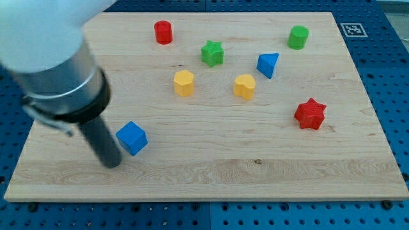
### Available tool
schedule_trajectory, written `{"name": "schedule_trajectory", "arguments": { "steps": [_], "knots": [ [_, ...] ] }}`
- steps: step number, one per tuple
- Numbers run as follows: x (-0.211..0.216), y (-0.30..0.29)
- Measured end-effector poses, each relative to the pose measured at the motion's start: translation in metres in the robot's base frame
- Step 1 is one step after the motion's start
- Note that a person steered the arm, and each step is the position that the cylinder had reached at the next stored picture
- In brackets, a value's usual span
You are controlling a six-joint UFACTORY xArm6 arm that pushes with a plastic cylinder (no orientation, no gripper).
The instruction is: Move the blue cube below the hexagon
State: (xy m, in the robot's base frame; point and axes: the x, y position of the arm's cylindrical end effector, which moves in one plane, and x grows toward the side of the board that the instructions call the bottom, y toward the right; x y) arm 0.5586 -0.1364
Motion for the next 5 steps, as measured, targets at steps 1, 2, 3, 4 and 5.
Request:
{"name": "schedule_trajectory", "arguments": {
  "steps": [1,2,3,4,5],
  "knots": [
    [-0.017,0.024],
    [-0.017,0.019],
    [-0.011,-0.025],
    [-0.034,-0.043],
    [-0.043,-0.044]
  ]
}}
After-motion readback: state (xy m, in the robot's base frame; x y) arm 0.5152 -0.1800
